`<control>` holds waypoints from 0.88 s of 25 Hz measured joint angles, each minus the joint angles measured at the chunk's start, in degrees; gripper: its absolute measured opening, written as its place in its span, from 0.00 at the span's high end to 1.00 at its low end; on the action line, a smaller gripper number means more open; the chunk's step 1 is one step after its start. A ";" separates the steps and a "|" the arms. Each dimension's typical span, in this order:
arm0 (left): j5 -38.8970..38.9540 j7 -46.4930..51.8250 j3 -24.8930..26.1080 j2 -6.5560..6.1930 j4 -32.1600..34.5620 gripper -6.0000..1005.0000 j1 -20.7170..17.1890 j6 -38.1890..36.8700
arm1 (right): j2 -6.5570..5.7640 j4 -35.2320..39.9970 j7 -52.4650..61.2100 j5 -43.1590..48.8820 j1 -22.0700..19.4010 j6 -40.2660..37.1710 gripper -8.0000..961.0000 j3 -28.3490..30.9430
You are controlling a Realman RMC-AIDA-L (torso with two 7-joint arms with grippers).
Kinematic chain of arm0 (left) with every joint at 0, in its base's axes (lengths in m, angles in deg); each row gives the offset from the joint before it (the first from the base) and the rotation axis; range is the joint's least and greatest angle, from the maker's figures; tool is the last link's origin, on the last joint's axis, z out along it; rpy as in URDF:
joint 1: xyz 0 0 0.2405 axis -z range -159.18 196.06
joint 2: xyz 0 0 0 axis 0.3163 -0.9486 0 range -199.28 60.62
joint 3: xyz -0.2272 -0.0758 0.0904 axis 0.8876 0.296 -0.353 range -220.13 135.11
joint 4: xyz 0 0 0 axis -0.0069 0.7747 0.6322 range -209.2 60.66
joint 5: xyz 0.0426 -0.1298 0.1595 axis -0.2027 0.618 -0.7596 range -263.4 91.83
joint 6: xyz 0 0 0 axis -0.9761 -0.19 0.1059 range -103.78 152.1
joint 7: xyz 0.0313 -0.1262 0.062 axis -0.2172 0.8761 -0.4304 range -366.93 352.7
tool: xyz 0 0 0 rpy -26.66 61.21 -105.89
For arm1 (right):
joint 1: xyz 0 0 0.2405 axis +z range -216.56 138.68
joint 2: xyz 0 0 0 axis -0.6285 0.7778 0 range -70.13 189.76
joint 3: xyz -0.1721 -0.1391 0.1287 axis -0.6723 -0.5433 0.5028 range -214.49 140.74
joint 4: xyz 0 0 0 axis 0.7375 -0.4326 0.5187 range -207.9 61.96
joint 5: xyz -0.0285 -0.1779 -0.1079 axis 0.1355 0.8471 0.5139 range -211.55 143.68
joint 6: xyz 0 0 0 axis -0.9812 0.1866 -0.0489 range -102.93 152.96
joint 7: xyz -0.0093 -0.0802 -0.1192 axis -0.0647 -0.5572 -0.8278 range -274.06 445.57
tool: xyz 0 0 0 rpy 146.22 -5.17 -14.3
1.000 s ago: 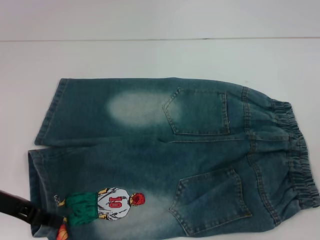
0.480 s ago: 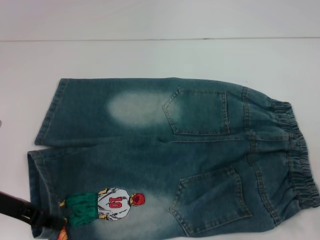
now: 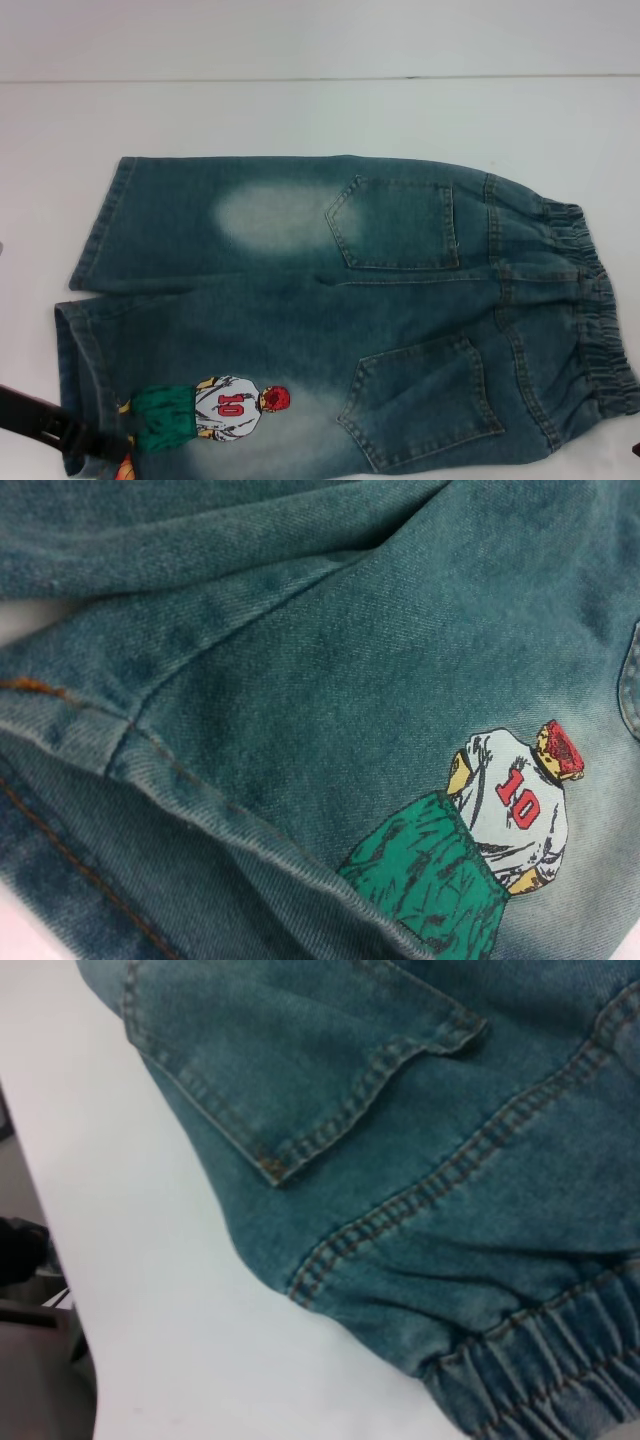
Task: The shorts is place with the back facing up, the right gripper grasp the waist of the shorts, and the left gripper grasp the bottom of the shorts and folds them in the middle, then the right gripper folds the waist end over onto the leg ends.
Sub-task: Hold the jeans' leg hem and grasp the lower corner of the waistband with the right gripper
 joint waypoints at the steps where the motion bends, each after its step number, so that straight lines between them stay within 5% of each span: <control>1: 0.00 0.07 0.01 0.00 0.00 0.99 0.00 0.02 | -0.01 -0.22 -0.08 0.00 0.02 0.41 0.10 0.01; 22: 0.00 0.28 -0.01 0.11 -0.65 0.99 0.50 0.45 | -0.36 -0.66 -4.83 -5.14 -0.57 0.59 0.11 0.69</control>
